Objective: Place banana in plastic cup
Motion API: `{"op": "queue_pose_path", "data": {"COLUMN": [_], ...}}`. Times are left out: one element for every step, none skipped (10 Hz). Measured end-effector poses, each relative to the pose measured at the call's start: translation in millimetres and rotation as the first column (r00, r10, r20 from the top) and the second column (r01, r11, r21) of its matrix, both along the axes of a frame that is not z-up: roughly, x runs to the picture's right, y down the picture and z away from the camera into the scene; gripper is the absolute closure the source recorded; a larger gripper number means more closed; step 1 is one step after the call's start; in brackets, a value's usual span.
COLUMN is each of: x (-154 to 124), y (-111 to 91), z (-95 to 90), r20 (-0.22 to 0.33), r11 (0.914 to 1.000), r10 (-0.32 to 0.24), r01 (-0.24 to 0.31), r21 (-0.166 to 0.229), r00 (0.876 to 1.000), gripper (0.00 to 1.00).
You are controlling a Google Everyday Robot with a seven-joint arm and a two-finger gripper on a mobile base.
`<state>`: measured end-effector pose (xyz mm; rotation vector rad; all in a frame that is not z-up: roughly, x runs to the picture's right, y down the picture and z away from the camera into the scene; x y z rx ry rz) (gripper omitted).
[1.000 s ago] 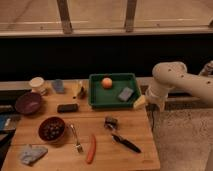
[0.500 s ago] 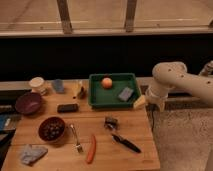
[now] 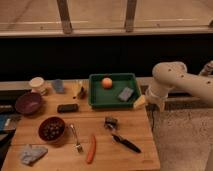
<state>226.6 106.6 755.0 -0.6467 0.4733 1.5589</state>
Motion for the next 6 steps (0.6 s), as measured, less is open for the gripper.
{"op": "queue_pose_path", "data": {"x": [0.0, 0.0, 0.0, 0.1, -0.1, 0.1], "y": [0.0, 0.0, -0.3, -0.7, -3.8, -7.8], "z": [0.0, 0.0, -0.1, -0.2, -2.3, -4.5], "r20": [0.000, 0.000, 0.000, 0.001, 0.015, 0.027], "r11": [1.0000, 1.0000, 1.0000, 1.0000, 0.9999, 0.9998], "r10": [0.000, 0.000, 0.001, 0.006, 0.014, 0.018], "r01": [0.000, 0.000, -0.001, -0.006, -0.014, -0.018], "r21": [0.000, 0.000, 0.000, 0.000, 0.003, 0.008], "r00": [1.000, 1.000, 1.000, 1.000, 1.000, 0.999], "gripper": [0.20, 0.20, 0.20, 0.20, 0.20, 0.20]}}
